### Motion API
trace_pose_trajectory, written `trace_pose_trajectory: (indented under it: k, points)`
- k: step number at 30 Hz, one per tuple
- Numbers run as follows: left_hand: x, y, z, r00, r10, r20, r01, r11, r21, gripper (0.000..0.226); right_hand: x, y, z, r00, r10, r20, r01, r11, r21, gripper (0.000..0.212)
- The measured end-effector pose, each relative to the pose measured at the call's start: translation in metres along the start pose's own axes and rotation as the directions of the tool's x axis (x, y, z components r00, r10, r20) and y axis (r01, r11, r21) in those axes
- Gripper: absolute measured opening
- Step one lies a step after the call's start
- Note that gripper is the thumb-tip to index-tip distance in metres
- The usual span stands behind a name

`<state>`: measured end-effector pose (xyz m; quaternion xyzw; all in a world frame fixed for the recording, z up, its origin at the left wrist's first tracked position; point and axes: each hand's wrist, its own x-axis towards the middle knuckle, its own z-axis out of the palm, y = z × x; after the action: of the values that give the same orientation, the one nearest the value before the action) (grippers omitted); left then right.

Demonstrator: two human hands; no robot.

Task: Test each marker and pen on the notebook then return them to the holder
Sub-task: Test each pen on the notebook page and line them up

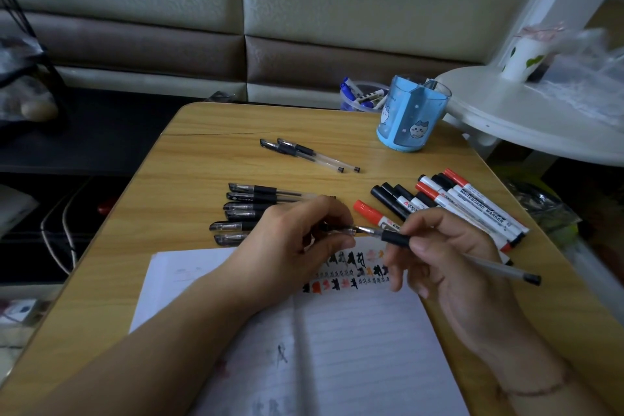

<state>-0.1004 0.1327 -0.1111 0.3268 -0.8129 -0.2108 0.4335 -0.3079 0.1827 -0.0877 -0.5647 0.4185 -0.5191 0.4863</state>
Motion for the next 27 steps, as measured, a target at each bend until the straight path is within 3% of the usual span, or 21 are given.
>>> trace_pose_trajectory:
  k: [8,19,23,25,27]
  points:
    - [0.001,0.002,-0.001,0.993,0.117,0.011,-0.117,0.993,-0.005,0.014,-0.002,0.000,0.008,0.998,0.050,0.029,-0.049,0.998,-0.036,0.026]
    - [-0.001,0.005,0.003,0.997,0.063,0.038,-0.061,0.996,-0.060,0.012,-0.002,0.002,0.009,0.999,-0.019,0.034,0.020,0.999,-0.038,0.021]
    - [-0.001,0.004,0.004,1.000,0.018,-0.017,-0.020,0.997,-0.080,0.008,0.001,-0.003,0.002,1.000,-0.020,-0.006,0.019,0.998,-0.054,0.048]
    - [-0.001,0.001,0.002,0.996,-0.022,-0.092,0.015,0.997,-0.075,0.009,0.004,-0.010,-0.007,0.994,-0.065,-0.092,0.058,0.995,-0.080,0.044]
    - [-0.001,-0.002,0.000,0.985,-0.051,-0.163,0.042,0.998,-0.055,0.009,0.008,-0.020,-0.013,0.985,-0.099,-0.139,0.056,0.958,-0.280,0.022]
